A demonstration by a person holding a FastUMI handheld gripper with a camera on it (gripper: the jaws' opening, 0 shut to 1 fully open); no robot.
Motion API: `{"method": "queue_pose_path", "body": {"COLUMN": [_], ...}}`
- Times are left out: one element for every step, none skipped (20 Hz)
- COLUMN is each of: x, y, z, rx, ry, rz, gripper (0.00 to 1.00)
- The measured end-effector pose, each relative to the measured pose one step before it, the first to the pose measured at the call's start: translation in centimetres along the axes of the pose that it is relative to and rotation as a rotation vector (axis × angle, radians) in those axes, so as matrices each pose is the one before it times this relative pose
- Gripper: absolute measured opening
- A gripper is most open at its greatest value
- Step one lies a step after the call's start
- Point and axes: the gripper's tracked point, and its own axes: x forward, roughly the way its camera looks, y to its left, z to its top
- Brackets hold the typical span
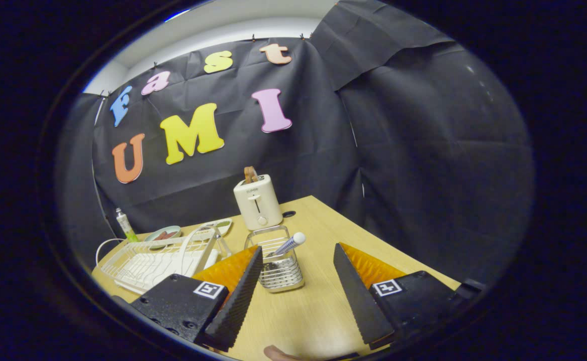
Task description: Take the plate from the dish rack, then take the spoon from the basket and place it into the plate.
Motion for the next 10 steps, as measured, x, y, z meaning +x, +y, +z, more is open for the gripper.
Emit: {"method": "queue_pose_path", "body": {"x": [0.716,0.781,0.687,0.444,0.413,0.448,0.318,0.342,0.204,0.107], "y": [-0.254,-0.058,0.289,0.737,0.714,-0.076,-0.143,0.123,0.065,0.288], "z": [0.112,0.211,0.236,-0.277,-0.314,-0.317,0.061,0.189,0.283,-0.065], "rx": [-0.0075,0.00066,0.01005,0.02305,0.02681,0.00466,-0.00937,-0.00576,-0.01397,-0.01495], "ry": [-0.00295,-0.01585,-0.00783,0.00608,0.02192,0.01652,0.00087,-0.00363,-0.00771,0.01006], "rz": [0.00228,0.0146,0.03145,0.04832,0.03422,0.01343,0.00319,0.00022,-0.00057,0.00248], "gripper": [0.87,0.83,0.75,0.67,0.59,0.51,0.42,0.39,0.34,0.32]}}
